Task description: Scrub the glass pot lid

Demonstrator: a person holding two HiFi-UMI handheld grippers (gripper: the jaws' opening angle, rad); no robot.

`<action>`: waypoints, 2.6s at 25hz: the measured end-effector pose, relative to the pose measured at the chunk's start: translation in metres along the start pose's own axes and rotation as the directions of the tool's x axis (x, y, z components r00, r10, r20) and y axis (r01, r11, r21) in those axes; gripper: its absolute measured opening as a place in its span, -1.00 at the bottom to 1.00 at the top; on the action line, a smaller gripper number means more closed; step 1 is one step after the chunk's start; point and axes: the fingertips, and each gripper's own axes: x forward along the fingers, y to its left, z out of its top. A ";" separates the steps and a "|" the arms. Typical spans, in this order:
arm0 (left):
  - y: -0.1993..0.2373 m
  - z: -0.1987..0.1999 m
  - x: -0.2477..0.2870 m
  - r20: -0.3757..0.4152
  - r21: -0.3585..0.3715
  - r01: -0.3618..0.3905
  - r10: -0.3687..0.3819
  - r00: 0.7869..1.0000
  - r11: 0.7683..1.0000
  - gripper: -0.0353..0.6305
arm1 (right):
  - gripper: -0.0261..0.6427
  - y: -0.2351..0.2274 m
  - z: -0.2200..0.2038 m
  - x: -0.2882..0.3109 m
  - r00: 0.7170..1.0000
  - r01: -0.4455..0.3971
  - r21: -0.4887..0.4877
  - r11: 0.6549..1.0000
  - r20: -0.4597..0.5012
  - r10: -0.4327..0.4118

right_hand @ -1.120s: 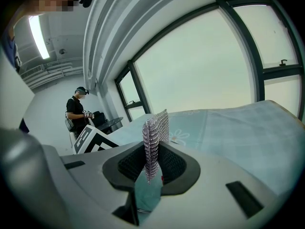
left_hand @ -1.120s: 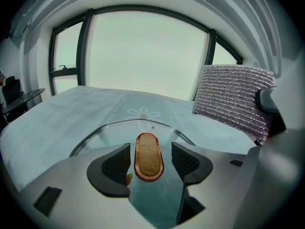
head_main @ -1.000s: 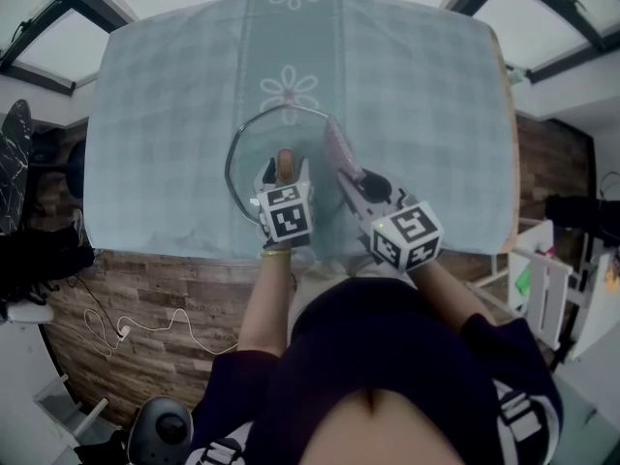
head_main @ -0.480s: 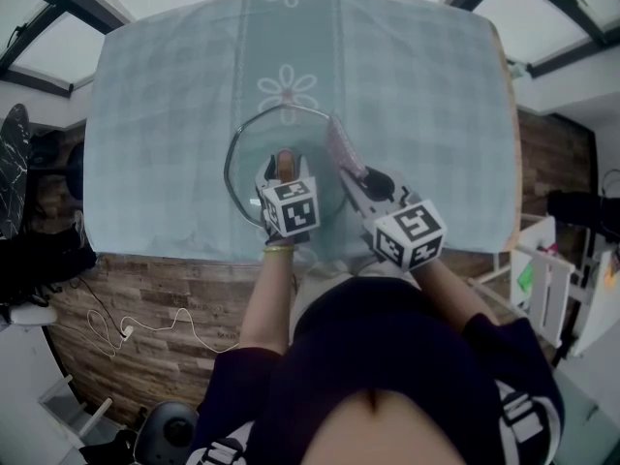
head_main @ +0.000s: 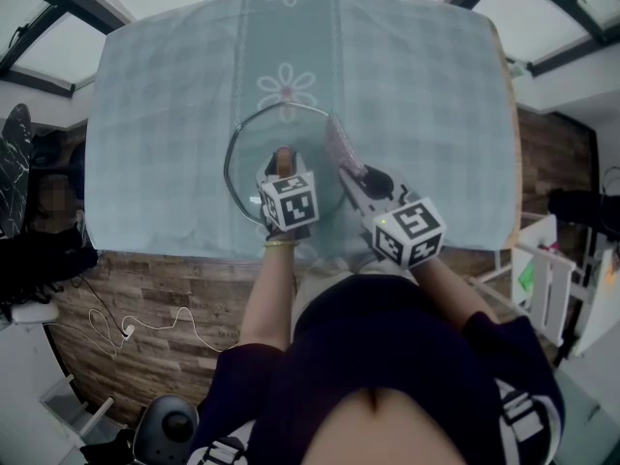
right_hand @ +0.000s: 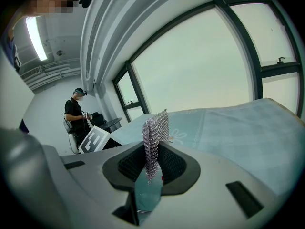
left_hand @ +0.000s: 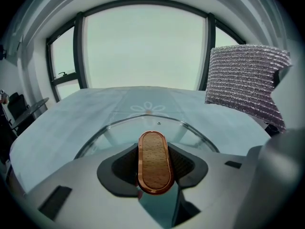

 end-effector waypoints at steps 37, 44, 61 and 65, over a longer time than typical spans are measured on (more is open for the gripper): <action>-0.004 0.012 -0.045 0.139 -0.116 0.264 -0.247 0.959 0.958 -0.40 | -0.69 -0.006 0.000 -0.050 0.995 0.067 0.000 0.998 0.068 -0.067; -0.002 0.015 -0.061 0.197 -0.141 0.368 -0.338 0.920 0.919 -0.40 | -0.69 -0.006 0.005 -0.061 0.992 0.084 0.011 0.996 0.088 -0.085; 0.019 0.033 -0.094 0.381 -0.264 0.613 -0.503 0.776 0.745 -0.40 | -0.69 -0.016 0.006 -0.075 0.982 0.127 0.043 0.991 0.132 -0.131; 0.012 0.038 -0.104 0.429 -0.249 0.703 -0.575 0.697 0.666 -0.40 | -0.69 -0.014 0.008 -0.074 0.983 0.120 0.040 0.992 0.137 -0.124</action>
